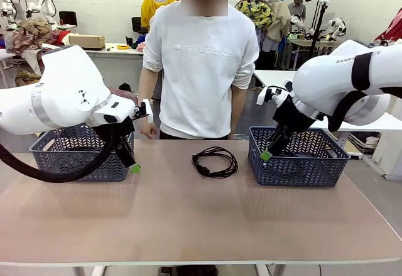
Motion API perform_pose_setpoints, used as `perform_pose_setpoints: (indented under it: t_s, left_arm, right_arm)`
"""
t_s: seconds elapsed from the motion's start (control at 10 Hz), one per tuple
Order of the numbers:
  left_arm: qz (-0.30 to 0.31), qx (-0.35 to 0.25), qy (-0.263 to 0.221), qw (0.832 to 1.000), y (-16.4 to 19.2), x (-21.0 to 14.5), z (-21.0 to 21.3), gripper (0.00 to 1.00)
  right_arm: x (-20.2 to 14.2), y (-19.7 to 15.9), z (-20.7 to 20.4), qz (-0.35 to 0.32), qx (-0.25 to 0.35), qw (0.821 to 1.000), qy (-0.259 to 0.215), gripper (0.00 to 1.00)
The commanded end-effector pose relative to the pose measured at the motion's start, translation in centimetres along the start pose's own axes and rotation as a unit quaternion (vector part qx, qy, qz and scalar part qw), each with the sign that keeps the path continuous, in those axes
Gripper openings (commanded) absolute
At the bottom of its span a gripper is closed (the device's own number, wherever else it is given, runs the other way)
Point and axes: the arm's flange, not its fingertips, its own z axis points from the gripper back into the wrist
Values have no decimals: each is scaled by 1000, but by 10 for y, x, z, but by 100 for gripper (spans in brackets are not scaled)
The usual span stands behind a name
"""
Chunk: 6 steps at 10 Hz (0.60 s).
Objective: Organize the cables according to human instructions.
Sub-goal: Pick up a bundle of cables and place it in the basket indicated by the human.
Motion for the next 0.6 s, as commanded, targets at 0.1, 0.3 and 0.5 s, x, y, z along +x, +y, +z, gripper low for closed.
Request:
perform_pose_setpoints:
  t_s: [0.1,0.3,0.5]
  left_arm:
    - [4,1,4,1000,0,0,2,100]
    - [4,1,4,1000,0,0,2,100]
    - [4,1,4,1000,0,0,2,100]
  right_arm:
    - [3,-3,1,-1,-2,1000,0,100]
    - [3,-3,1,-1,-2,1000,0,100]
    - [3,-3,1,-1,-2,1000,0,100]
